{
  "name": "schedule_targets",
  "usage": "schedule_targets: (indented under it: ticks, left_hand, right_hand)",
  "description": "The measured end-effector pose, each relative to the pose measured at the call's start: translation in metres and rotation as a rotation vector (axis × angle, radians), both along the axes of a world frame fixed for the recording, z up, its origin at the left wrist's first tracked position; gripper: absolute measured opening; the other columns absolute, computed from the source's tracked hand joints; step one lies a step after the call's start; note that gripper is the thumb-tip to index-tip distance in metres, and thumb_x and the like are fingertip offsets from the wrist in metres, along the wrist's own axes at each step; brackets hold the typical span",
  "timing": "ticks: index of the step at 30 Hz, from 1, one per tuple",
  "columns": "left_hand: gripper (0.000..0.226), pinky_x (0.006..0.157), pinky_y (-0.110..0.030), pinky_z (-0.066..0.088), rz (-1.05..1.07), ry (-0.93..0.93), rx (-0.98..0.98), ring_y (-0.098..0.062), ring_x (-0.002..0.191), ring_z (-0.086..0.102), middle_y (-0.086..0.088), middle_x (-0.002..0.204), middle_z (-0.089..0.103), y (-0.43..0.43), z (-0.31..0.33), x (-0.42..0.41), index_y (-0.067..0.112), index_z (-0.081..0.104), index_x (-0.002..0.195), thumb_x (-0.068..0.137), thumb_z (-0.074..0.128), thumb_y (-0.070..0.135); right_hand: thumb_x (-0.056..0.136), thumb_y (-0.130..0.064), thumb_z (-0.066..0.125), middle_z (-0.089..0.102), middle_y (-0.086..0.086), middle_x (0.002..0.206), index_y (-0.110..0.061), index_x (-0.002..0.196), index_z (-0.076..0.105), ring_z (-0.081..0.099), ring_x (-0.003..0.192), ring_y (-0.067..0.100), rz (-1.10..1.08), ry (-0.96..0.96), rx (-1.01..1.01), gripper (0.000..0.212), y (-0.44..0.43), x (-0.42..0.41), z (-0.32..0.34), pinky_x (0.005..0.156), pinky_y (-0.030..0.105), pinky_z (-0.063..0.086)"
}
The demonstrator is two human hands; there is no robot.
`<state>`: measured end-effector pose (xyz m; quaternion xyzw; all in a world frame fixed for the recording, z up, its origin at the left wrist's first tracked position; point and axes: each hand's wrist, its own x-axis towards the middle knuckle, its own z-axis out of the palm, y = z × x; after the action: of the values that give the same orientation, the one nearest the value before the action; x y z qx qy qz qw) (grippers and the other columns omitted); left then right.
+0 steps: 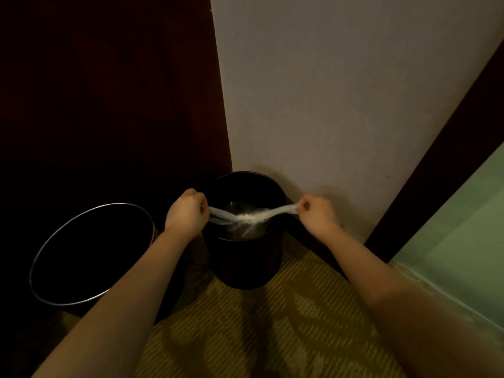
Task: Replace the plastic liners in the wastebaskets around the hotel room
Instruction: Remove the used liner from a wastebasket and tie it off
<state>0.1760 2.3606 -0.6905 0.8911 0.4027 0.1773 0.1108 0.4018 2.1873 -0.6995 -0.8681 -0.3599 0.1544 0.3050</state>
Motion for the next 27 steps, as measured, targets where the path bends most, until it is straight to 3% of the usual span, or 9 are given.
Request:
schedule_targets:
  ticks: [3,6,10,14,18,23,27]
  left_hand:
    - [0.008,0.061,-0.037,0.050,0.019,-0.063,0.013,-0.020,0.071,0.054,-0.005,0.090,0.054,-0.004,0.009,0.006,0.009,0.058,0.085,0.092,0.054,0.010]
    - [0.005,0.050,-0.027,0.043,0.120,-0.279,-0.128,-0.016,0.062,0.056,-0.005,0.082,0.058,-0.003,0.029,0.013,0.013,0.055,0.090,0.094,0.052,0.012]
    - [0.007,0.069,-0.035,0.058,0.118,-0.581,-0.334,-0.019,0.078,0.067,0.002,0.097,0.061,-0.010,0.051,0.018,0.018,0.050,0.092,0.097,0.049,0.014]
    - [0.004,0.064,-0.028,0.059,0.112,-0.768,-0.407,-0.019,0.078,0.068,-0.008,0.090,0.065,-0.023,0.079,0.016,0.011,0.050,0.095,0.098,0.046,0.012]
    - [0.009,0.072,-0.044,0.058,0.068,-0.921,-0.313,-0.027,0.079,0.066,-0.014,0.087,0.062,-0.034,0.119,0.009,0.018,0.048,0.087,0.094,0.049,0.014]
    - [0.013,0.069,-0.045,0.054,0.005,-1.007,-0.154,-0.027,0.076,0.064,-0.016,0.088,0.062,-0.053,0.166,-0.009,0.021,0.048,0.085,0.091,0.052,0.010]
    - [0.012,0.063,-0.041,0.053,-0.068,-0.990,-0.070,-0.027,0.073,0.061,-0.004,0.081,0.058,-0.069,0.191,-0.027,0.024,0.047,0.085,0.087,0.052,0.013]
  right_hand:
    - [0.093,-0.012,0.053,0.060,0.006,0.076,-0.016,0.077,0.059,0.061,0.077,0.027,-0.032,0.070,0.075,0.017,0.005,-0.003,0.008,0.071,0.038,0.050]
    - [0.094,-0.008,0.050,0.060,0.001,0.069,-0.019,0.071,0.050,0.060,0.063,0.021,-0.102,0.305,0.279,0.026,0.017,-0.007,0.030,0.062,0.032,0.048]
    - [0.100,-0.008,0.041,0.063,0.003,0.078,-0.018,0.079,0.046,0.059,0.050,0.007,-0.071,0.635,0.494,0.023,0.030,-0.024,0.064,0.049,0.020,0.043]
    - [0.100,-0.006,0.042,0.065,0.004,0.080,-0.017,0.078,0.046,0.064,0.055,0.007,-0.018,0.770,0.675,0.025,0.034,-0.044,0.095,0.049,0.019,0.047]
    - [0.099,-0.004,0.043,0.067,0.000,0.075,-0.017,0.074,0.045,0.068,0.064,0.010,0.062,0.817,0.854,0.028,0.029,-0.059,0.135,0.054,0.020,0.050]
    - [0.098,-0.003,0.044,0.066,0.007,0.083,-0.018,0.075,0.045,0.069,0.071,0.016,0.183,0.797,0.974,0.027,0.021,-0.073,0.170,0.059,0.024,0.050]
    - [0.098,-0.003,0.043,0.066,0.006,0.081,-0.017,0.077,0.045,0.069,0.067,0.013,0.267,0.725,0.989,0.026,0.015,-0.087,0.187,0.060,0.022,0.048]
